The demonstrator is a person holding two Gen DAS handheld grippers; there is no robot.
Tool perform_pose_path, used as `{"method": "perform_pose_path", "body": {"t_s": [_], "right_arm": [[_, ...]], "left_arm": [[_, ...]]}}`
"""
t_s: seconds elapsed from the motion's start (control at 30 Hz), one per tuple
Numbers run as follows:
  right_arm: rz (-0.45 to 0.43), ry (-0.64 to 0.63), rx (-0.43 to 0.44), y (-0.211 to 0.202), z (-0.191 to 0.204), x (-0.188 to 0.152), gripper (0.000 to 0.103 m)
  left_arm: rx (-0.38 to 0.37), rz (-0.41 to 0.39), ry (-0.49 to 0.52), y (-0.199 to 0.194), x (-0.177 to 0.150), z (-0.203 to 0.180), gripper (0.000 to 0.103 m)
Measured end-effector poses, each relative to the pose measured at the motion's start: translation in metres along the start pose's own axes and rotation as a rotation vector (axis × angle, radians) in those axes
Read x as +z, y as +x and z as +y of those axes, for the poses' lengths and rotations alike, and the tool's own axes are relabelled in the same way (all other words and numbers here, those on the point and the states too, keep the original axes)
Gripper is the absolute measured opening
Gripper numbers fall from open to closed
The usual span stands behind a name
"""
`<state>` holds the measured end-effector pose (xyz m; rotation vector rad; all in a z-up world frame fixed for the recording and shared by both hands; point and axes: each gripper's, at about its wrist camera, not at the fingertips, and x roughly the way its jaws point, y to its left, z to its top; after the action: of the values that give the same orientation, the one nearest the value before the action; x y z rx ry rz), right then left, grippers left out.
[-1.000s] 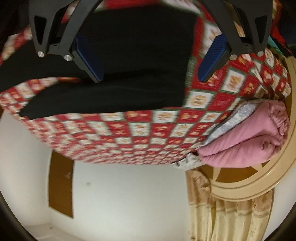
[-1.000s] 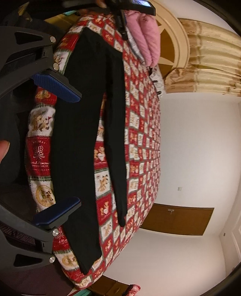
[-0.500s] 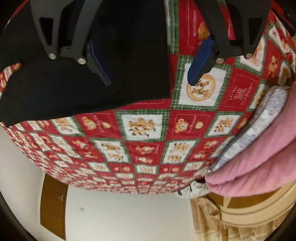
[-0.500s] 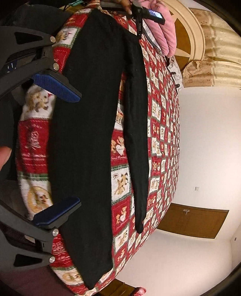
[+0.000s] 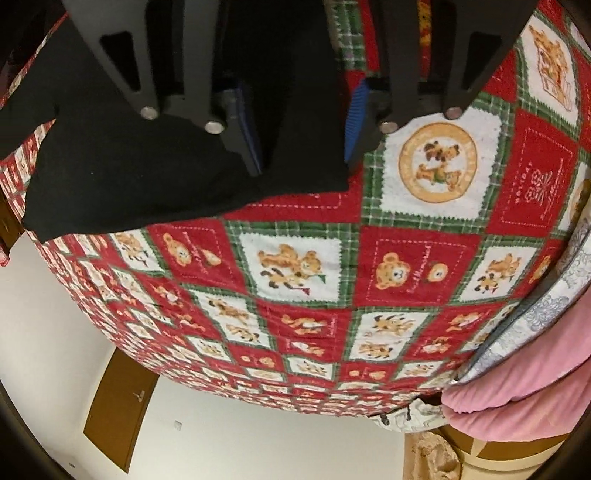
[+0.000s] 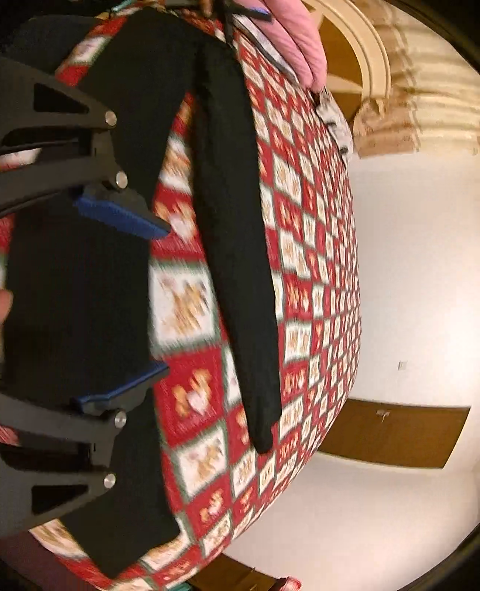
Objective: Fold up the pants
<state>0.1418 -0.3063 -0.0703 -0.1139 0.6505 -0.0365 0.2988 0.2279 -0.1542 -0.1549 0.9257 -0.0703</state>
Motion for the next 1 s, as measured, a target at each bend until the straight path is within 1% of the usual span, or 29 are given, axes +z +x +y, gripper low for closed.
{"method": "perform_pose_path", "body": {"t_s": [0.03,0.07,0.1,0.13,0.17,0.2,0.27,0.33,0.4,0.5,0.6,0.73,0.77,0.83,0.9,1.0], "right_arm": [[-0.003,0.033,-0.011,0.005,-0.015,0.010,0.068],[-0.007,0.064,-0.018,0.008,-0.027,0.018,0.068],[-0.006,0.102,-0.023,0.014,-0.044,0.030,0.067],[0.001,0.125,-0.029,0.019,-0.057,0.040,0.061],[0.010,0.156,-0.044,0.029,-0.075,0.055,0.051],[0.016,0.171,-0.060,0.036,-0.088,0.066,0.048],[0.044,0.187,-0.110,0.061,-0.116,0.090,0.048],[0.067,0.202,-0.149,0.084,-0.141,0.108,0.048],[0.106,0.233,-0.150,0.109,-0.162,0.123,0.048],[0.157,0.274,-0.121,0.147,-0.187,0.144,0.048],[0.173,0.259,-0.104,0.180,-0.196,0.160,0.048],[0.233,0.232,-0.083,0.228,-0.201,0.171,0.048],[0.252,0.229,-0.076,0.237,-0.203,0.172,0.048],[0.285,0.218,-0.090,0.257,-0.206,0.172,0.048],[0.321,0.215,-0.076,0.275,-0.210,0.171,0.048],[0.340,0.201,-0.067,0.291,-0.214,0.170,0.048]], "left_arm": [[-0.004,0.000,0.003,0.000,0.001,0.000,0.032],[-0.010,0.009,0.006,0.000,0.003,0.000,0.027],[-0.023,0.013,0.012,0.000,0.004,-0.001,0.018],[-0.034,0.018,0.026,0.000,0.004,-0.005,0.016],[-0.022,0.018,0.041,0.000,0.005,-0.008,0.016],[-0.008,0.022,0.057,0.000,0.006,-0.010,0.016],[0.008,0.034,0.080,0.001,0.008,-0.013,0.016],[0.011,0.045,0.082,0.003,0.010,-0.013,0.016],[0.004,0.047,0.083,0.003,0.010,-0.013,0.016],[0.000,0.057,0.080,0.005,0.010,-0.012,0.016],[-0.011,0.063,0.060,0.007,0.010,-0.010,0.016],[-0.040,0.061,0.033,0.008,0.011,-0.006,0.016],[-0.044,0.057,0.029,0.009,0.011,-0.006,0.016],[-0.046,0.055,0.023,0.010,0.010,-0.006,0.016],[-0.039,0.050,0.036,0.010,0.010,-0.008,0.016],[-0.040,0.044,0.042,0.011,0.010,-0.009,0.016]]}}
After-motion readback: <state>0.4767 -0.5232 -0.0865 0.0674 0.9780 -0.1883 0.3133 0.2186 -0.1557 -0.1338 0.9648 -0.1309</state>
